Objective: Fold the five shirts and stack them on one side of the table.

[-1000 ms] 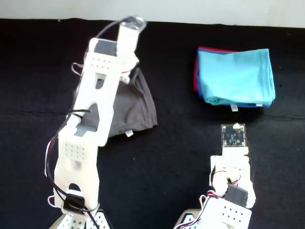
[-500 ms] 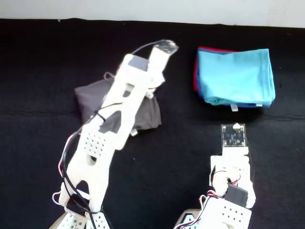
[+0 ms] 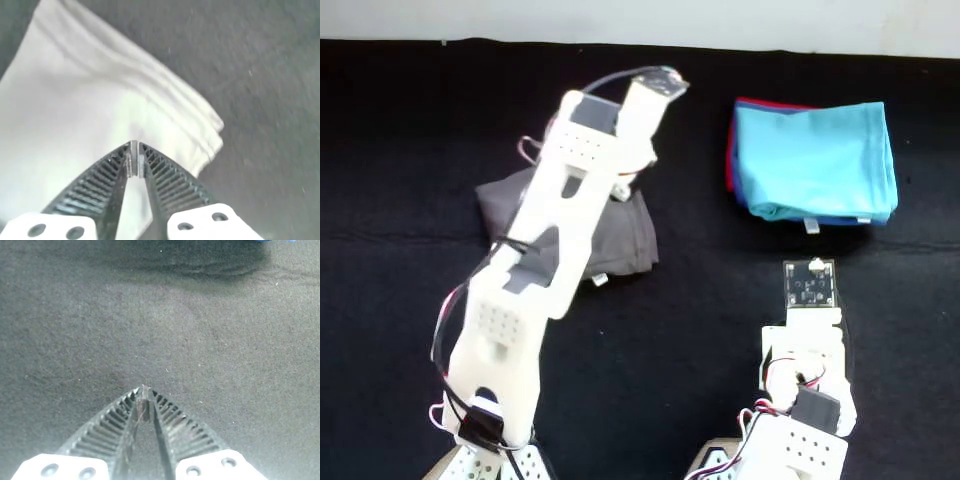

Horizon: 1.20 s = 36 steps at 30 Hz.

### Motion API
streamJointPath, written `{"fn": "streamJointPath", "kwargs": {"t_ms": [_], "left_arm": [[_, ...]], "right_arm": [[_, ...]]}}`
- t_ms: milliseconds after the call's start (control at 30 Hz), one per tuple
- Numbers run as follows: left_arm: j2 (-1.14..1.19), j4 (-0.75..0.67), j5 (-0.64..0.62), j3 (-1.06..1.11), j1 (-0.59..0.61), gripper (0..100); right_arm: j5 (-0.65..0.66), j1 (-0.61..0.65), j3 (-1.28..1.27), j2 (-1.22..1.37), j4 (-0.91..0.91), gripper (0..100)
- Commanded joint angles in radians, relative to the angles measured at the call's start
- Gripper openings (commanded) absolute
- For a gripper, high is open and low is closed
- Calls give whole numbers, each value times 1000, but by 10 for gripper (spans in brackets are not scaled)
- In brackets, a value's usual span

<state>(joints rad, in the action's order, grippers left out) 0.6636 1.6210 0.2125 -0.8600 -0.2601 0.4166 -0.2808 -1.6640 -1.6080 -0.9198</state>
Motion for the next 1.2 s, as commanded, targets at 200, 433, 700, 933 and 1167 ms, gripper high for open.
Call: {"fn": "streamJointPath", "kwargs": {"t_ms": [200, 433, 700, 933, 1167], "left_arm": [[-285, 141, 6, 74, 157, 27], [-555, 138, 8, 484, 240, 27], [-848, -270, 9, 1162, 343, 27], [-897, -713, 9, 1596, 348, 27], [-912, -750, 8, 1595, 355, 27]], "right_arm": [[-2, -2, -139, -10, -1, 9], [0, -2, -68, -10, -54, 9], [2, 196, 295, 2, -249, 9], [2, 240, 535, 262, -251, 9], [-3, 331, 954, 720, -295, 9]]}}
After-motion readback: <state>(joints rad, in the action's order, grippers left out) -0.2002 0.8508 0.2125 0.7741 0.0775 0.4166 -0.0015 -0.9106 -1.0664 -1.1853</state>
